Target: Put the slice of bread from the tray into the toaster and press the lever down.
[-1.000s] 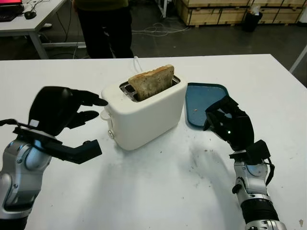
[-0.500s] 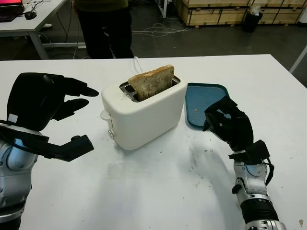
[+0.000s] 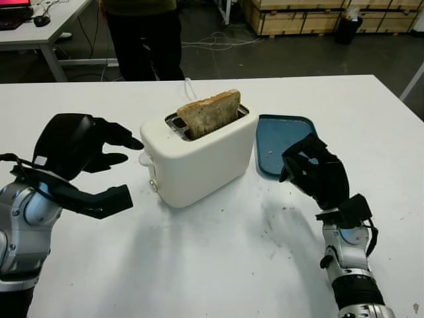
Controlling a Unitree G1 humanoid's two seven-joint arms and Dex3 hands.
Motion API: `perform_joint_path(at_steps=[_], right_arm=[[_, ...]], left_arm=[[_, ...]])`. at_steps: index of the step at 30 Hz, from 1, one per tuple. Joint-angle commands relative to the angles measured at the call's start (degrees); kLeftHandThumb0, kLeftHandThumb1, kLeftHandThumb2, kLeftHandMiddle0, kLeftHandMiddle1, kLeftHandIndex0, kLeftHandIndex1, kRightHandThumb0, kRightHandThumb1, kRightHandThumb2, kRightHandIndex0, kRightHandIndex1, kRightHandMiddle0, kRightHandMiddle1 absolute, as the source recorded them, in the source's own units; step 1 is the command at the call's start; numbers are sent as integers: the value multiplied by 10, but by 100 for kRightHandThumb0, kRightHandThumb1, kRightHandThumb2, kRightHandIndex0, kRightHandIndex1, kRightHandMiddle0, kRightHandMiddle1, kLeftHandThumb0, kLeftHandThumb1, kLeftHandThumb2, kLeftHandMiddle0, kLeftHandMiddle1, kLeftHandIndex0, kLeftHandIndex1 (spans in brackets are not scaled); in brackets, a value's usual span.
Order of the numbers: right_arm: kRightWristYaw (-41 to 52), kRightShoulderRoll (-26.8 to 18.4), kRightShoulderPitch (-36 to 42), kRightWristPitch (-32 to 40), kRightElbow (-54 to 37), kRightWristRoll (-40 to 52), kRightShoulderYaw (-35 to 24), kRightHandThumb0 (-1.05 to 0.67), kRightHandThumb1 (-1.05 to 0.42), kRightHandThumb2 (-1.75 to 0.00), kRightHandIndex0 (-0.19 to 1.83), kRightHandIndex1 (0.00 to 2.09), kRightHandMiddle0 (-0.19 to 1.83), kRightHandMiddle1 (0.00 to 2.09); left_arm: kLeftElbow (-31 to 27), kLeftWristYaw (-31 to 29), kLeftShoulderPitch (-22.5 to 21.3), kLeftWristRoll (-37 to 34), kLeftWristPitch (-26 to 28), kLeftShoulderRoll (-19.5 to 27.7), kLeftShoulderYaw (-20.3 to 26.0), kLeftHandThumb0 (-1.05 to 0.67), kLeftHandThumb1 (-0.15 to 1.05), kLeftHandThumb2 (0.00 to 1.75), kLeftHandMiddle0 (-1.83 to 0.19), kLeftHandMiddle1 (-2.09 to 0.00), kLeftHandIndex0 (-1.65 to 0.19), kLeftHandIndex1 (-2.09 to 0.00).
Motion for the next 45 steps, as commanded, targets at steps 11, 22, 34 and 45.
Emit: perform_joint_path(at_steps=[11, 22, 34, 45], right_arm=[[2, 4, -4, -8, 1, 4, 0, -39, -92, -34, 79, 175, 49, 175], [1, 4, -4, -11, 5, 0, -1, -40, -92, -35, 80, 175, 50, 175], [5, 5, -2, -8, 4, 7, -3, -39, -92, -34, 80, 175, 49, 175], [1, 7, 0, -3, -2, 3, -2, -39, -92, -34, 81, 175, 50, 175]], left_arm=[[0, -12, -8, -7, -1, 3, -11, -3, 69, 0, -117, -148, -125, 0], [17, -1, -11, 73, 3, 22, -27, -11, 72, 1, -113, -151, -122, 0], [57, 12, -17, 80, 2, 16, -40, -8, 70, 0, -116, -147, -121, 0], [62, 22, -19, 59, -12, 15, -43, -10, 71, 0, -115, -153, -121, 0]])
